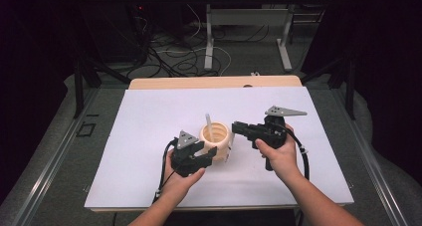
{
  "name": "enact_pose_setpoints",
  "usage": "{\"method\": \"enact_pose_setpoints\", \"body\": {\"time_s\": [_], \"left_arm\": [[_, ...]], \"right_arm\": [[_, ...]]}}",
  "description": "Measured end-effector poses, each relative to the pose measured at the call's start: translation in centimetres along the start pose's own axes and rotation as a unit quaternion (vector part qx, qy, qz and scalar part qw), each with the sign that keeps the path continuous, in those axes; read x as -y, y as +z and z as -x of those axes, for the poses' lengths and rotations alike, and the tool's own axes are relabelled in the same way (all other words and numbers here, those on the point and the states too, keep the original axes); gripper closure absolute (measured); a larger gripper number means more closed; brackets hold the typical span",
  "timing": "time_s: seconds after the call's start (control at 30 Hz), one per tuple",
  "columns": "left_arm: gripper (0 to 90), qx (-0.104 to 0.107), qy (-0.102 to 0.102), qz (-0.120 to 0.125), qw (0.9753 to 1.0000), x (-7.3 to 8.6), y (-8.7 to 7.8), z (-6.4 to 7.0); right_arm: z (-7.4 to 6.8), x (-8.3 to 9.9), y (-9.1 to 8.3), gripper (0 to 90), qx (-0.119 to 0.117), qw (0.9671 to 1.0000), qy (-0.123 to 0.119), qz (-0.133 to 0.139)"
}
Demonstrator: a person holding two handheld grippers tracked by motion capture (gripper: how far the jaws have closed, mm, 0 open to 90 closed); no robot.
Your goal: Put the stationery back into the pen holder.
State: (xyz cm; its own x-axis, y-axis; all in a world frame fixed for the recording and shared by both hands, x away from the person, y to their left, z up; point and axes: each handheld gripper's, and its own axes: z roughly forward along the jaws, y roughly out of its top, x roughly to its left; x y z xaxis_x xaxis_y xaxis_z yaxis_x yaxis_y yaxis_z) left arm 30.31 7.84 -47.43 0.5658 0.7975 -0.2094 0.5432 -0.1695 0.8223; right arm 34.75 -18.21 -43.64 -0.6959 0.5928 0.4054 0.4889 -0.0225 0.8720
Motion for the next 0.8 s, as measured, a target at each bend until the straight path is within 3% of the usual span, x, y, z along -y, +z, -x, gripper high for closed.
{"method": "enact_pose_setpoints", "body": {"time_s": [0.13, 0.27, 0.53, 0.7, 0.8], "left_arm": [[44.1, -0.009, 0.003, 0.013, 0.9999, -0.1, 0.0, -0.7], [41.0, -0.026, 0.011, 0.007, 0.9996, -0.3, 0.0, -1.8], [37.6, -0.063, 0.003, 0.016, 0.9979, -0.6, -0.3, -4.0], [36.3, -0.059, -0.009, 0.027, 0.9979, -1.0, -0.8, -5.3], [32.3, -0.067, 0.006, 0.035, 0.9971, -1.3, -1.1, -5.8]], "right_arm": [[0.0, -1.1, 0.2, 80.5, 0.006, 0.9999, -0.009, 0.001], [-0.1, -2.2, 0.5, 80.5, 0.011, 0.9998, -0.017, 0.005], [-0.1, -4.2, 1.6, 80.5, 0.022, 0.9994, -0.024, 0.011], [-0.1, -5.0, 2.5, 80.5, 0.027, 0.9992, -0.030, 0.009], [-0.1, -5.2, 3.2, 80.5, 0.031, 0.9990, -0.031, 0.006]]}}
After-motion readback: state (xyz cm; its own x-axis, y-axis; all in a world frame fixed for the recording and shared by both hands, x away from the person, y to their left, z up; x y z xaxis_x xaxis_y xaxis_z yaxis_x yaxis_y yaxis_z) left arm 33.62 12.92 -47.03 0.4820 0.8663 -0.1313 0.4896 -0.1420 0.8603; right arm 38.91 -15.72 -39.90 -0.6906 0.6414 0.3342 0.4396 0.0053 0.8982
